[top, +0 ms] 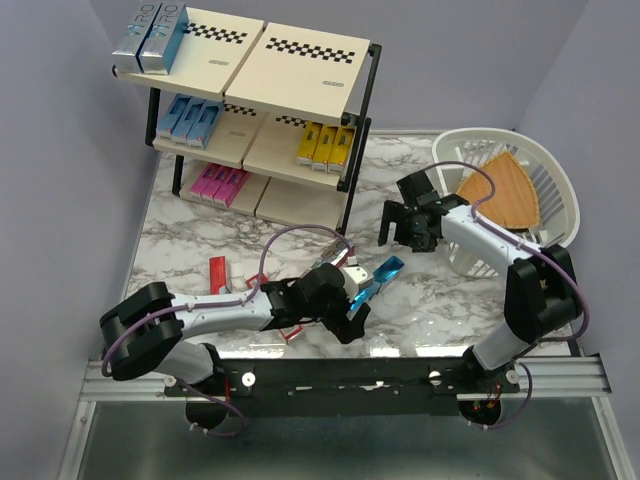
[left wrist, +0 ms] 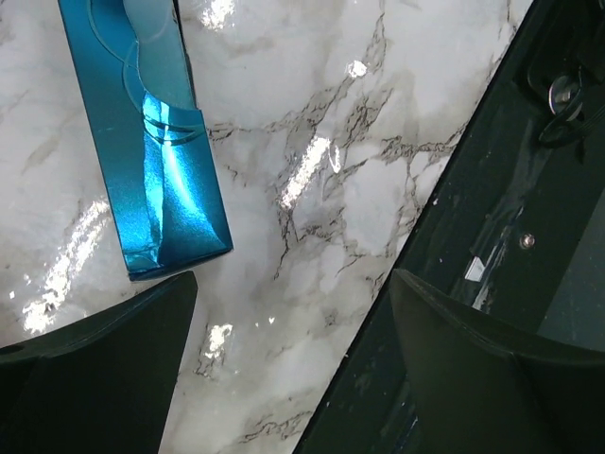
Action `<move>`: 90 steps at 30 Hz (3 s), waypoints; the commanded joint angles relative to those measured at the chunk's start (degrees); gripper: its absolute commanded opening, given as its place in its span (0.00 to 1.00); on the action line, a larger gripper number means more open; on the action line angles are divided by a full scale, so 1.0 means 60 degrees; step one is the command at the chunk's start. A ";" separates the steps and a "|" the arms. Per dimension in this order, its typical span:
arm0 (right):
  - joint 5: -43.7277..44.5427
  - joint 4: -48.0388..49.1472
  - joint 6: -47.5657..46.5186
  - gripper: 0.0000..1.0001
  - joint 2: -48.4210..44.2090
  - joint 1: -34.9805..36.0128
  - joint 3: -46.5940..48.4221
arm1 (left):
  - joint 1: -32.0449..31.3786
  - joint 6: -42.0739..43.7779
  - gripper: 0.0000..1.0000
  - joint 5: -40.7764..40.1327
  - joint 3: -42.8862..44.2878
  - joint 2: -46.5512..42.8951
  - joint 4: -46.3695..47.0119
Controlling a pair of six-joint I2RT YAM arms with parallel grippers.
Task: Place and organize the toothpastes onto the shelf
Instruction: Adjust the toothpaste at the center of the board, then pick up the toothpaste from the center of the board.
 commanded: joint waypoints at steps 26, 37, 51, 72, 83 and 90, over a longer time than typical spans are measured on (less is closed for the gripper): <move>-0.3261 0.1119 -0.0376 1.00 0.0840 -0.0009 -0.0758 | -0.0047 0.1500 0.99 -0.1450 0.0028 0.0580 0.2118; -0.2498 0.0738 -0.0962 1.00 0.0474 -0.0024 -0.0274 | -0.0047 0.1412 0.99 -0.2342 -0.0923 -0.1615 0.0799; -0.3056 0.1368 -0.1182 1.00 -0.0053 -0.0024 -0.0552 | -0.0047 0.1866 0.99 -0.4248 -0.2095 -0.0535 0.3654; -0.3144 0.1793 -0.1665 1.00 -0.0742 -0.0039 -0.1109 | -0.0047 0.2321 0.79 -0.4102 -0.2199 0.2293 0.6850; -0.2514 0.1310 -0.1973 1.00 -0.1679 -0.0082 -0.0875 | -0.0047 0.2130 0.53 -0.3794 -0.2083 0.1137 0.6206; -0.2353 0.1075 -0.2046 1.00 -0.2324 -0.0273 -0.0524 | -0.0033 0.1984 0.45 -0.3282 -0.1424 0.0361 0.5196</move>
